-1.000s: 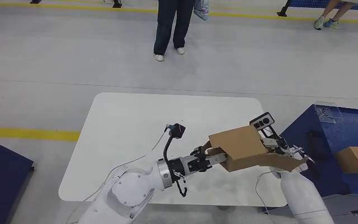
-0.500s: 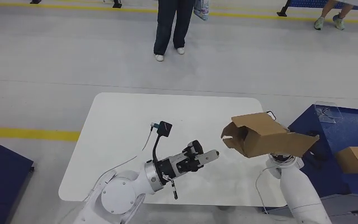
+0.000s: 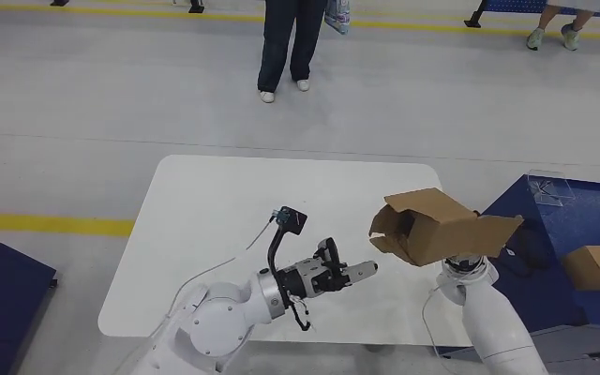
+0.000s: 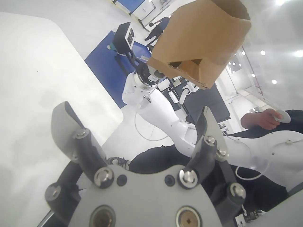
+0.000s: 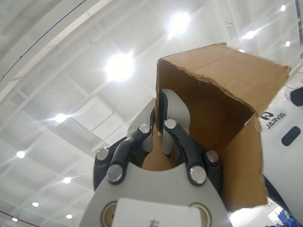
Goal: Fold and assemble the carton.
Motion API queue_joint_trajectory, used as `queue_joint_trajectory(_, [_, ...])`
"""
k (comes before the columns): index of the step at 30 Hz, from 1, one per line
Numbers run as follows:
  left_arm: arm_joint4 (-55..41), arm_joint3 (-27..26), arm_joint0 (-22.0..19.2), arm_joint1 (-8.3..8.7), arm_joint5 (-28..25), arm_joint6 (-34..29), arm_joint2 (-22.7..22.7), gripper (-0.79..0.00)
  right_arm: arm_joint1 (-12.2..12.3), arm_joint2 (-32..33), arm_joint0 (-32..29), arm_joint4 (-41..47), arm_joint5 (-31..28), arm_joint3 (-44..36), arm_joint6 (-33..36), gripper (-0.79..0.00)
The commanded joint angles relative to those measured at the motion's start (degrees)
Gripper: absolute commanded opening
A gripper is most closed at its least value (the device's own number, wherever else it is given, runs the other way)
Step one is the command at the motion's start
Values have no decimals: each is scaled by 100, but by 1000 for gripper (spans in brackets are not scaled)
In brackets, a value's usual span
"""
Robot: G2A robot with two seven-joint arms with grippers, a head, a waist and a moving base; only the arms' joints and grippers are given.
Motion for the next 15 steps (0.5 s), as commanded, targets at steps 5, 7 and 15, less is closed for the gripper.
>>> queue_joint_trajectory(5, [228,46,-124,-44,39,194,129,0,48,-50,-98,-99,-55,-91,55,-785])
queue_joint_trajectory(7, [171,53,-122,-53,5,234,130,0,64,-83,-125,-159,-100,-104,100,-785])
queue_joint_trajectory(15, [27,247,-225,-94,5,207,170,0,127,-250,-137,-359,-229,-114,229,-785])
